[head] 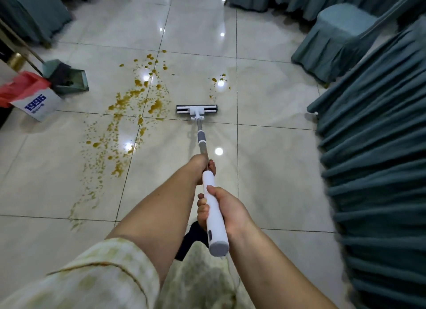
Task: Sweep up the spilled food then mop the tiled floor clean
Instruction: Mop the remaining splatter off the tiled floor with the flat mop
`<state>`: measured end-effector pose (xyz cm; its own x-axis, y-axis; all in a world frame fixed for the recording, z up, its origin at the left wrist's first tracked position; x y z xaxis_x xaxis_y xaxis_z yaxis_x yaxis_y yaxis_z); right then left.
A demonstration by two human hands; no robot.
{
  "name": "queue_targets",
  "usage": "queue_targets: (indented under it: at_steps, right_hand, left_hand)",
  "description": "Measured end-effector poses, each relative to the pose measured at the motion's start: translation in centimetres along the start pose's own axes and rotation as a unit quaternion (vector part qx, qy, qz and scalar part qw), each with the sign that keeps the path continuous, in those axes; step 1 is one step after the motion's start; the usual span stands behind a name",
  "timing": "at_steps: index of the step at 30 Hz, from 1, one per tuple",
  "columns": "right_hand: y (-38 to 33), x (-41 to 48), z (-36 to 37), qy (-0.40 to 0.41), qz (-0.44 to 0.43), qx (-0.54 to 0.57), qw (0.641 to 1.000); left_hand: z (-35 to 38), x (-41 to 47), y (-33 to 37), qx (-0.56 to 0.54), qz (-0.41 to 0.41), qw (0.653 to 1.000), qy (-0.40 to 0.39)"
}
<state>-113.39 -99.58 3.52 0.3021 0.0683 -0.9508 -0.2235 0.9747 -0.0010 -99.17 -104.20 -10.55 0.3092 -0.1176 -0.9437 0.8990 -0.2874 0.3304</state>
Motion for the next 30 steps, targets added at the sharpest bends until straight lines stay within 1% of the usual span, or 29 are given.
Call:
queue_targets:
  at_steps: [4, 7, 11, 16, 18, 20, 22, 24, 28, 30]
  right_hand:
    - [5.4, -4.1, -3.7, -0.003, -0.032, 0.018, 0.999]
    - [6.9, -7.2, -5.2, -0.019, -0.038, 0.039, 0.998]
    - [8.1, -10.0, -5.5, -0.007, -0.065, 0.031, 0.997]
    - [8.6, -10.2, -3.8, -0.008, -0.09, 0.018, 0.996]
    - [7.9, -9.6, -2.8, -0.015, -0.1, 0.011, 0.995]
    - [6.1, -8.9, -1.6, -0.041, -0.1, 0.03, 0.994]
    - [3.7, -8.5, 0.1, -0.062, -0.095, 0.057, 0.992]
    - [0.8, -7.8, 2.5, -0.076, -0.098, 0.071, 0.99]
    - [-6.0, -4.5, 8.0, -0.056, -0.102, 0.057, 0.992]
    - [-10.0, -2.5, 11.0, -0.044, -0.092, 0.051, 0.994]
  left_hand:
    - [-1.9, -4.0, -6.1, 0.014, 0.011, 1.0, 0.016]
    - [-1.9, -7.9, -8.6, 0.005, 0.013, 1.0, 0.008]
    - [-2.4, -11.8, -9.9, 0.0, 0.015, 1.0, -0.009]
    - [-3.8, -13.5, -8.9, 0.053, 0.007, 0.998, -0.018]
    - [-3.8, -13.5, -7.6, 0.079, 0.015, 0.997, -0.019]
    - [-3.0, -13.4, -5.8, 0.077, 0.022, 0.996, -0.036]
    - [-1.9, -12.7, -2.9, 0.077, 0.04, 0.995, -0.039]
    - [-0.4, -11.3, 0.6, 0.068, 0.042, 0.996, -0.047]
    - [2.6, -6.6, 8.7, 0.058, 0.032, 0.997, -0.039]
    - [4.4, -4.4, 13.3, 0.047, 0.03, 0.998, -0.042]
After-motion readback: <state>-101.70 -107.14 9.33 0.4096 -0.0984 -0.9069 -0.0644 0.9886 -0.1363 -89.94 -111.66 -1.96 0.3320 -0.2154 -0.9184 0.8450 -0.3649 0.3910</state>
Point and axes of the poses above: each hand's wrist, its own x-axis towards the middle knuckle, its own z-axis out of the palm, y = z × x, the point moved 5 cm from there along x, towards the middle knuckle, and after that the axes turned 13 degrees about y, right-handed, at the moved point
